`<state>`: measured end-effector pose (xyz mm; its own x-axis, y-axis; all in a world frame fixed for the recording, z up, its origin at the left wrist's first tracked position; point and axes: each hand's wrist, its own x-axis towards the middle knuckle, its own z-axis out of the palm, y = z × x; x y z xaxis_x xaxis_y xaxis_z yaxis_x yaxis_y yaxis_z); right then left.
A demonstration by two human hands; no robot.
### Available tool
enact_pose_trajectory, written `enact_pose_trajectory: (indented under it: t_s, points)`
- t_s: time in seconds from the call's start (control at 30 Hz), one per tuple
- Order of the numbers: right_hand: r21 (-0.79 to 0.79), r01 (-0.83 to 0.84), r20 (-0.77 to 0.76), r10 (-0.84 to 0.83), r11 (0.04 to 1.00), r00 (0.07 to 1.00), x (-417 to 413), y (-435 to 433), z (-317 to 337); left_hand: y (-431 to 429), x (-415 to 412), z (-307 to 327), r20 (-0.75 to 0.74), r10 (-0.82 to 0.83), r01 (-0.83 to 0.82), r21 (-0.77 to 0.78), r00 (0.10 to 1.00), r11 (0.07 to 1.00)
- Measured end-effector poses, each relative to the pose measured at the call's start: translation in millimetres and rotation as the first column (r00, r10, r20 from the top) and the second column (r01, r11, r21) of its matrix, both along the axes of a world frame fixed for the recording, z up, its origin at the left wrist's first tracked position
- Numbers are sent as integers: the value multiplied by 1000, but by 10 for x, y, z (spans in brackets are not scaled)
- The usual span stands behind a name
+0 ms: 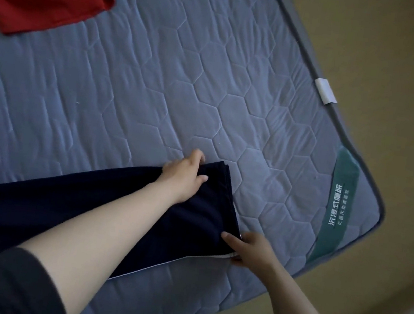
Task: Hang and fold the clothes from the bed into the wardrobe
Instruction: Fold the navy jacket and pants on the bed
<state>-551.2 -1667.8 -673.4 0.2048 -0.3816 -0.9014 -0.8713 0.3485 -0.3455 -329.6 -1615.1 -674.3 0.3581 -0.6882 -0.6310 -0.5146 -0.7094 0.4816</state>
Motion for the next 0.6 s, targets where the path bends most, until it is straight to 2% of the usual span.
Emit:
enact_pose_trajectory:
  t_s: [0.1,0.2,0.33,0.43,0.5,0.6]
  points:
    - [-42,-17,91,21,999,996,-35,8,29,-209,48,-37,-131,81,-71,83,988,994]
    - [-154,-25,123,44,988,991,-71,-6,37,-398,117,-9,-215,187,-194,-11,959,981]
    - [-299,-94,47,113,950,993,-107,-49,-22,-489,59,-13,-125,175,-193,-144,977,971]
    - [-278,-213,-69,201,937,977,-40,-49,-51,-449,-70,-78,-28,109,-112,-131,994,985]
    - [-255,-102,0,106,961,994,28,-52,-73,-456,-135,-109,-9,88,-88,-125,996,988]
    - [-228,41,82,-23,973,996,135,-67,-77,-490,-131,-91,-73,115,-124,-137,991,983]
